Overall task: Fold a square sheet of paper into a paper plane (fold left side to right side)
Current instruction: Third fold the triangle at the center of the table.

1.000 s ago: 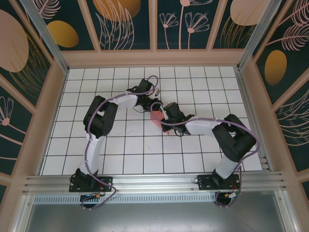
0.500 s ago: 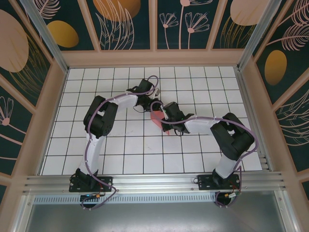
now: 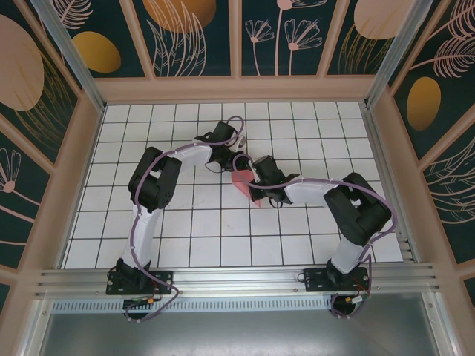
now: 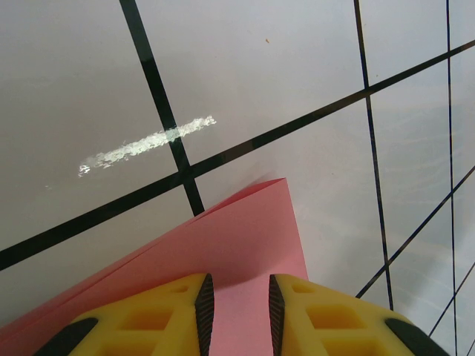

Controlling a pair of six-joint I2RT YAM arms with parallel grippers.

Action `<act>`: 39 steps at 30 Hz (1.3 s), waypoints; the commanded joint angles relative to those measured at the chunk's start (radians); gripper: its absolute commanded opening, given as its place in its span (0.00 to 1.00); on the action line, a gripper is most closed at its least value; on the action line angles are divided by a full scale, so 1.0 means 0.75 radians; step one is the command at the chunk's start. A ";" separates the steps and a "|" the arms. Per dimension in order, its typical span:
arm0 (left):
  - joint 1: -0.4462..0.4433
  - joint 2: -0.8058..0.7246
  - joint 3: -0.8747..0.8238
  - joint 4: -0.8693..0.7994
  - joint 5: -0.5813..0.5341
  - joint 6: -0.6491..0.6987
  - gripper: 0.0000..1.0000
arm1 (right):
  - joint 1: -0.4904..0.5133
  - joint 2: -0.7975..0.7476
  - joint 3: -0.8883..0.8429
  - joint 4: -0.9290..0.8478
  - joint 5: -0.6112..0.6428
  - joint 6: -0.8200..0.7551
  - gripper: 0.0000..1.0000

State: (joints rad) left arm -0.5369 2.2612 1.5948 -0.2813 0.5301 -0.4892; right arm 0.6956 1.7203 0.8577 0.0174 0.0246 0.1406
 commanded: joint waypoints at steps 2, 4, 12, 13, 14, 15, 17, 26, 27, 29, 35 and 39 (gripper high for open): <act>-0.022 0.069 -0.006 -0.059 -0.037 0.022 0.30 | -0.011 0.023 0.022 -0.023 -0.006 0.021 0.00; -0.022 0.067 -0.007 -0.058 -0.037 0.022 0.31 | -0.011 0.026 0.018 -0.023 -0.008 0.022 0.00; -0.024 0.059 -0.010 -0.054 -0.035 0.022 0.31 | -0.012 0.064 0.028 -0.046 -0.006 0.023 0.00; -0.024 0.057 -0.010 -0.054 -0.035 0.022 0.31 | -0.013 0.068 0.026 -0.049 -0.006 0.024 0.00; -0.024 0.053 -0.011 -0.052 -0.035 0.022 0.31 | -0.011 0.071 0.023 -0.052 -0.006 0.026 0.00; -0.023 0.048 -0.011 -0.051 -0.030 0.022 0.31 | -0.011 0.073 0.019 -0.054 -0.007 0.028 0.00; -0.022 0.031 -0.008 -0.053 -0.030 0.026 0.32 | -0.012 0.075 0.007 -0.058 -0.007 0.034 0.00; 0.008 -0.074 0.063 -0.142 -0.039 0.064 0.34 | -0.011 0.072 -0.032 -0.072 -0.047 0.046 0.00; 0.013 -0.091 0.063 -0.145 -0.033 0.065 0.35 | -0.013 0.072 -0.031 -0.074 -0.048 0.046 0.00; 0.025 -0.132 0.053 -0.140 -0.027 0.063 0.36 | -0.012 0.071 -0.035 -0.071 -0.051 0.044 0.00; 0.067 -0.314 -0.063 -0.095 -0.023 0.038 0.38 | -0.011 0.068 -0.039 -0.057 -0.058 0.042 0.00; 0.064 -0.404 -0.224 0.017 0.064 -0.027 0.33 | -0.011 0.066 -0.041 -0.048 -0.062 0.042 0.00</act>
State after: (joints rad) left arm -0.4839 1.9968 1.5036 -0.3206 0.5247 -0.4786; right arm 0.6880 1.7508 0.8566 0.0235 0.0048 0.1635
